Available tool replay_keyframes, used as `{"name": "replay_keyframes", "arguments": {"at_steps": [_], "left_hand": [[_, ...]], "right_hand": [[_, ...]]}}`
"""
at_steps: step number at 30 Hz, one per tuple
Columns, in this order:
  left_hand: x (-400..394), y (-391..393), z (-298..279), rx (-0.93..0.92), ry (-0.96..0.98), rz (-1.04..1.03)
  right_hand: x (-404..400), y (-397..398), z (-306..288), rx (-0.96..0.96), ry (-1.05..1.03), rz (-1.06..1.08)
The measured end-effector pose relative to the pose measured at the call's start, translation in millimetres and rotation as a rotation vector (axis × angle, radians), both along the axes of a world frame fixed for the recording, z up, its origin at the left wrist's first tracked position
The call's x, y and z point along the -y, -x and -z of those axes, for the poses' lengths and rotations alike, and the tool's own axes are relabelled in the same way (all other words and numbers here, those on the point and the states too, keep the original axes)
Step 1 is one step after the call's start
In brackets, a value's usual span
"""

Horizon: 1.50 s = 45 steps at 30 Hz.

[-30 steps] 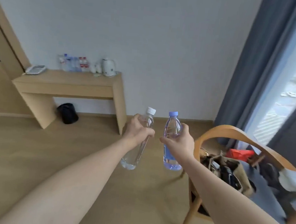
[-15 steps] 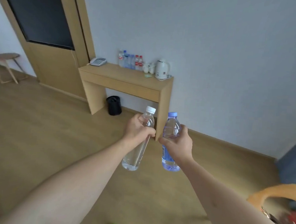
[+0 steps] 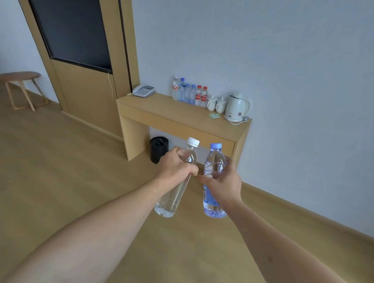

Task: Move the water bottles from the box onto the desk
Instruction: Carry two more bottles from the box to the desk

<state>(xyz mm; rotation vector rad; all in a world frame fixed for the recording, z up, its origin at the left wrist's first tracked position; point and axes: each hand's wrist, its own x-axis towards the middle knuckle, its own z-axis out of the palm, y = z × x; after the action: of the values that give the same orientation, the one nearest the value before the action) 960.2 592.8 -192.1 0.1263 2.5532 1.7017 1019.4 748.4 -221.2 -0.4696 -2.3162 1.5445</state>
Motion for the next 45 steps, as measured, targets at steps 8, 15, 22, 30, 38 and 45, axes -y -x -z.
{"name": "replay_keyframes", "arguments": {"at_steps": [8,15,22,30,38,45], "left_hand": [[44.3,111.4,2.2,0.03,-0.016,-0.081],[66.0,239.9,19.0,0.027,-0.005,-0.162],[69.0,388.7,5.4,0.065,0.04,-0.246],[84.5,521.1,-2.1,0.077,-0.007,-0.265],[117.5,665.3,10.6,0.071,-0.006,-0.22],[158.8,804.3,-2.8,0.045,0.003,-0.093]], "right_hand": [[42.5,130.5,2.7,0.03,0.027,-0.065],[66.8,283.0,20.5,0.017,0.017,-0.151],[67.1,445.4,17.0,0.034,0.053,-0.178],[74.1,582.8,7.3,0.07,0.065,-0.198],[113.8,710.8,16.2,0.053,0.066,-0.145],[155.9,830.8,8.4,0.04,0.056,-0.058]]}}
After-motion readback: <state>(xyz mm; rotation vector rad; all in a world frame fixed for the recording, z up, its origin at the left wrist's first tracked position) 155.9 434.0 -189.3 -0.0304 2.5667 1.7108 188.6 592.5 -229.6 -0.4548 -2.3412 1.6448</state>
